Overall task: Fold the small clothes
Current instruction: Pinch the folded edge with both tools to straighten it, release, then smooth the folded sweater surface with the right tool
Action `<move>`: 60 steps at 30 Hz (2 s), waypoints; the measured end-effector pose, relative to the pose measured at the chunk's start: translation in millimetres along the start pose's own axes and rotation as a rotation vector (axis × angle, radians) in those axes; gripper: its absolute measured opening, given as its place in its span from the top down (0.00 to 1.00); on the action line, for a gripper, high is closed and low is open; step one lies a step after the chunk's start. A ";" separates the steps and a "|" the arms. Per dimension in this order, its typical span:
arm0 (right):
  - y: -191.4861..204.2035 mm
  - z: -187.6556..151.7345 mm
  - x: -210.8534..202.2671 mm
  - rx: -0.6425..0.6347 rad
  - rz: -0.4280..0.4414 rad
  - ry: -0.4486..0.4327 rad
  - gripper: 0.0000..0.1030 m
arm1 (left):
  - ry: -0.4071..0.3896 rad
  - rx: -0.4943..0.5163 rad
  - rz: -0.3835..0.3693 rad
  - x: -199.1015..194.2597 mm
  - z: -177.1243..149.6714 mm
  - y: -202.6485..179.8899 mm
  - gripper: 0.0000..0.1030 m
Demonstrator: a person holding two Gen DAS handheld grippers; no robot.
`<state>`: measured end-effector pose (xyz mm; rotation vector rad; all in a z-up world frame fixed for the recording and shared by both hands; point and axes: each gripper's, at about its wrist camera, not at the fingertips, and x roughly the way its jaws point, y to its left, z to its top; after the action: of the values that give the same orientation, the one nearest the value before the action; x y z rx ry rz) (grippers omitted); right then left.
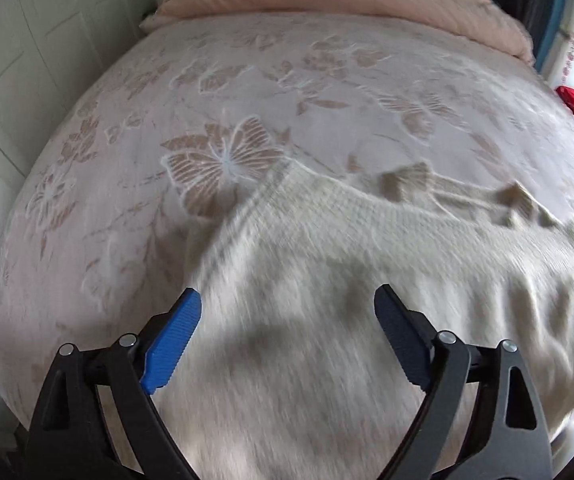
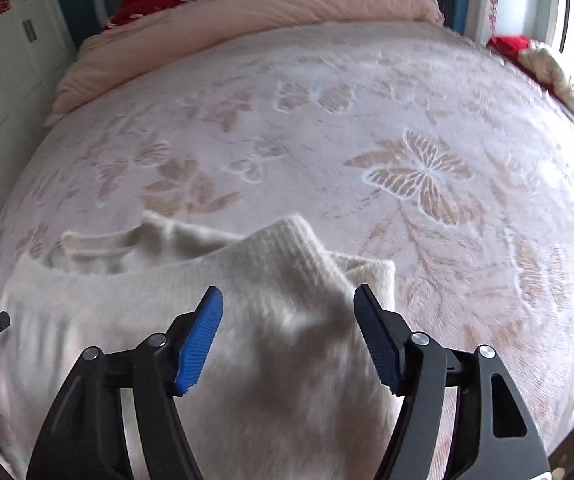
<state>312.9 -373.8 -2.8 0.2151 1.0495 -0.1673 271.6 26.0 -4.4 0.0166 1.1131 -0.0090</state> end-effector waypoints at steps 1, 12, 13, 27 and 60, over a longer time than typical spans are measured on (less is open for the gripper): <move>0.3 -0.8 5.5 -0.004 -0.001 0.016 0.35 | 0.014 -0.007 -0.008 6.1 4.5 0.9 0.17; -12.5 20.6 -21.5 0.065 0.085 -0.118 0.95 | -0.024 -0.165 -0.121 7.4 51.6 30.4 0.96; -16.7 17.7 -4.3 0.066 0.068 -0.067 0.95 | -0.013 -0.152 -0.101 14.3 53.0 29.3 0.96; 69.7 -27.5 -31.9 -0.054 0.303 -0.072 0.82 | -0.057 -0.099 -0.201 -10.8 50.8 -7.1 0.82; -16.8 -146.6 -55.2 0.116 0.212 0.015 1.00 | -0.005 -0.126 -0.158 -20.3 -102.8 8.3 0.47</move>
<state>158.9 -350.7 -26.7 0.4312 1.0256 -0.0348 170.6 36.1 -31.5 -0.1840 1.1055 -0.0800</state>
